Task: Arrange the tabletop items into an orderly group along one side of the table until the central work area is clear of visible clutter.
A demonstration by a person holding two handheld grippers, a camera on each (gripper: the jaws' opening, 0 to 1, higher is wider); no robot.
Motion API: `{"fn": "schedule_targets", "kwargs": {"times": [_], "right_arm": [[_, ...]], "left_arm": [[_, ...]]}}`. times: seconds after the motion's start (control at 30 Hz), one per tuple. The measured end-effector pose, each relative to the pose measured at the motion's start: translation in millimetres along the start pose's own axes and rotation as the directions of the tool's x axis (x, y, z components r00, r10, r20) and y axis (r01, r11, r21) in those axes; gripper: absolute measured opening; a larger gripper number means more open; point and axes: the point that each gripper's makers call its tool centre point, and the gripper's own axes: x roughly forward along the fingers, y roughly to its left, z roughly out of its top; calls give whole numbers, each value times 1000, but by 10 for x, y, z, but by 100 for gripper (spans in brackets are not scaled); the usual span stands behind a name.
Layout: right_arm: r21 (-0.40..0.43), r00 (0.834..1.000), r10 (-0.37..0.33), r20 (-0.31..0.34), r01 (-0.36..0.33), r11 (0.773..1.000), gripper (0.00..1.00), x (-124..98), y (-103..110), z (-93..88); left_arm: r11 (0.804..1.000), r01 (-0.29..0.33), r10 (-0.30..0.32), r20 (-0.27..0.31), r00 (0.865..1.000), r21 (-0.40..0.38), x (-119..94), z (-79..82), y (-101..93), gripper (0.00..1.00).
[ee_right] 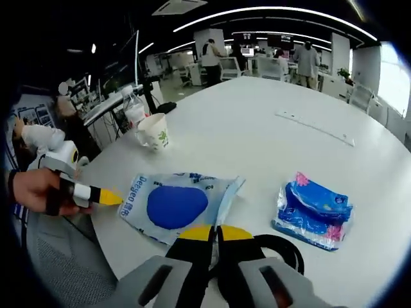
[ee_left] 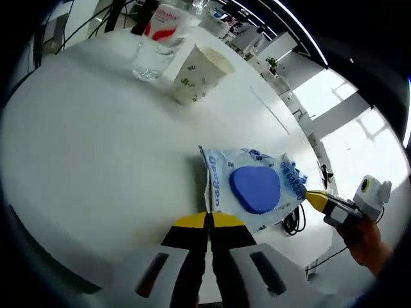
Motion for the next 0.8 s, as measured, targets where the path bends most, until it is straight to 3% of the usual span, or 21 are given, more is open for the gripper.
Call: {"fn": "schedule_targets", "kwargs": {"times": [0.17,0.4,0.6,0.8], "right_arm": [[78,1000,-8,22,7,997,0,-127,150,-145],[203,1000,-16,6,14,979,0,-125,284,-384],[195,1000,-17,-8,18,981,0,-112,327,-460],[239,1000,-14,5,12,971,1,-124,297,-458]], "left_arm": [[1000,-10,10,11,1000,11,-32,43,56,0],[1000,-15,15,22,1000,7,-64,108,145,0],[997,-17,15,17,1000,79,-99,144,176,0],[995,9,-10,18,1000,95,-134,143,166,2]]}}
